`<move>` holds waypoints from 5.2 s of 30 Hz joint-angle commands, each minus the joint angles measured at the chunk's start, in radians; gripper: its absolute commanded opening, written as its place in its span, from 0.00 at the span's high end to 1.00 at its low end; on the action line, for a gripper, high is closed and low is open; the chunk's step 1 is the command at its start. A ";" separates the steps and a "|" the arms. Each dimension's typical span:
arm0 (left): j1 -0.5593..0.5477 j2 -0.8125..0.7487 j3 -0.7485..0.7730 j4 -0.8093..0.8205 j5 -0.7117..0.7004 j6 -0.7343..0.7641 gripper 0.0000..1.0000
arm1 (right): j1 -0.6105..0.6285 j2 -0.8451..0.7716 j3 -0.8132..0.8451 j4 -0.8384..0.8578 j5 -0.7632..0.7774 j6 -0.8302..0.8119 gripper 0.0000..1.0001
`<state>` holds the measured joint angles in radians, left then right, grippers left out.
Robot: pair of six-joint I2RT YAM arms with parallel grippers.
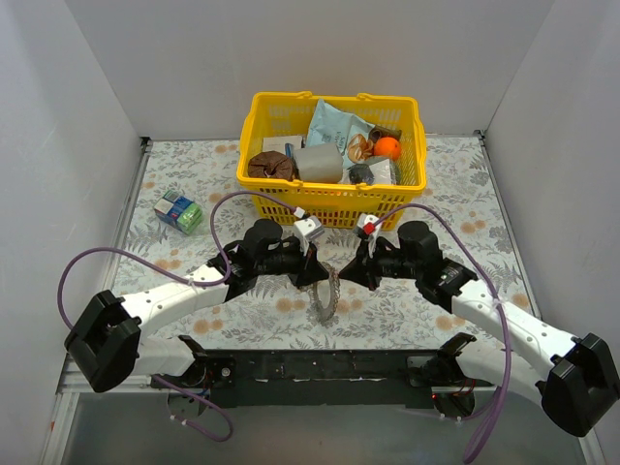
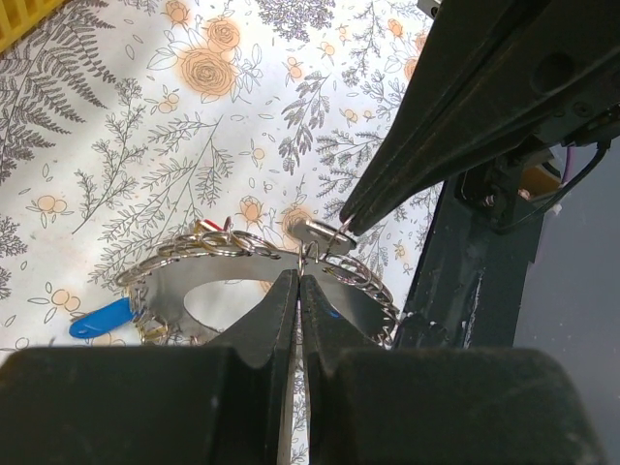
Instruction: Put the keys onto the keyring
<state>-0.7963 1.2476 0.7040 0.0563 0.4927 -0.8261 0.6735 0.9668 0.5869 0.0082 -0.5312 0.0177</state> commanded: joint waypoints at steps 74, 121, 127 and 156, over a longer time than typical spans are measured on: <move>-0.020 -0.099 -0.011 0.074 0.052 0.004 1.00 | -0.017 0.127 0.002 0.116 -0.024 -0.025 0.99; -0.020 -0.162 -0.067 0.191 0.162 0.042 1.00 | -0.040 -0.022 -0.045 0.231 -0.346 -0.025 0.53; -0.020 -0.166 -0.067 0.189 0.161 0.038 1.00 | -0.042 -0.020 -0.050 0.240 -0.325 0.008 0.81; -0.020 -0.114 0.038 -0.048 -0.002 0.128 0.47 | -0.041 -0.031 -0.050 0.013 -0.107 0.031 0.99</move>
<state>-0.8139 1.1248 0.6674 0.0937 0.5323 -0.7403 0.6296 0.9676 0.5400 0.0628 -0.7021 0.0429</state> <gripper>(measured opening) 0.516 0.027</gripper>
